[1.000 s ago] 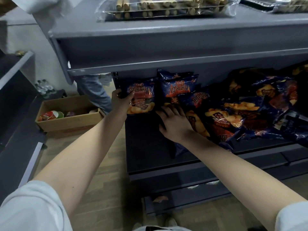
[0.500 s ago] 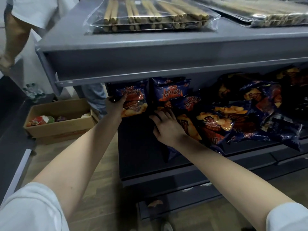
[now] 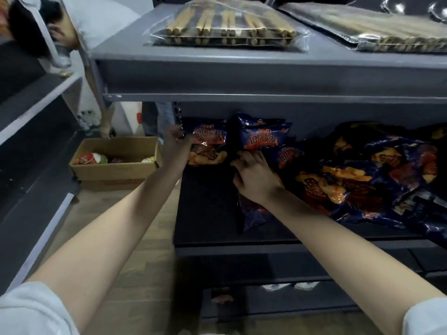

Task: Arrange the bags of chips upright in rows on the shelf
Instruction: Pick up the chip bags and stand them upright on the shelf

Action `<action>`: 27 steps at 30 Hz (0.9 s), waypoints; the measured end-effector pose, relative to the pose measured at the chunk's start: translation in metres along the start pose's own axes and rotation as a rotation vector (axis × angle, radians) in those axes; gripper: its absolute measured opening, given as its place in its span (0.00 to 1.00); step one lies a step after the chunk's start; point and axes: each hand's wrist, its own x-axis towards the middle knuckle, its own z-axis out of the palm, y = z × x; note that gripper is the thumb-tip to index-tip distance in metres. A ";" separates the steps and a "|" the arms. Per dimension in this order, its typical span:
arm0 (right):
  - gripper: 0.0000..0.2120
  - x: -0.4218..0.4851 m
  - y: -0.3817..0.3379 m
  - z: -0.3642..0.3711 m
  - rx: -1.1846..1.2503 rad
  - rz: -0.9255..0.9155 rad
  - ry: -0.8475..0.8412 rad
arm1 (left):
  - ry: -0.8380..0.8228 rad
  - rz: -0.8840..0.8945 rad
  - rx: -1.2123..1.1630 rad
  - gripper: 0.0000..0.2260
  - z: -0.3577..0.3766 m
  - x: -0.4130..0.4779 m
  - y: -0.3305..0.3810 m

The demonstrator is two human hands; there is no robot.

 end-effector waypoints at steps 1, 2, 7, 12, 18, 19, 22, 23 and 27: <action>0.16 0.001 0.004 -0.006 -0.009 -0.004 0.012 | -0.003 0.069 0.025 0.15 0.003 -0.008 0.007; 0.16 0.003 0.009 -0.011 -0.016 -0.011 0.024 | -0.025 0.109 0.026 0.15 0.007 -0.015 0.012; 0.19 -0.001 0.034 -0.036 -0.040 -0.018 0.054 | -0.215 0.210 0.167 0.16 0.028 -0.054 0.026; 0.18 -0.027 0.057 -0.052 -0.021 0.023 0.051 | -0.570 0.213 0.423 0.22 0.051 -0.080 0.015; 0.22 -0.063 0.072 -0.052 0.058 0.072 -0.060 | -0.682 0.221 0.485 0.30 0.070 -0.099 0.008; 0.23 -0.069 0.073 -0.051 0.076 0.082 -0.065 | -0.722 0.230 0.545 0.34 0.071 -0.101 0.006; 0.18 -0.082 0.071 -0.050 0.102 0.123 -0.052 | -0.794 0.266 0.684 0.40 0.073 -0.103 0.003; 0.16 -0.085 0.071 -0.049 0.101 0.132 -0.052 | -0.794 0.267 0.708 0.40 0.073 -0.104 0.002; 0.17 -0.095 0.064 -0.049 0.106 0.175 -0.103 | -0.756 0.205 0.716 0.38 0.072 -0.101 -0.001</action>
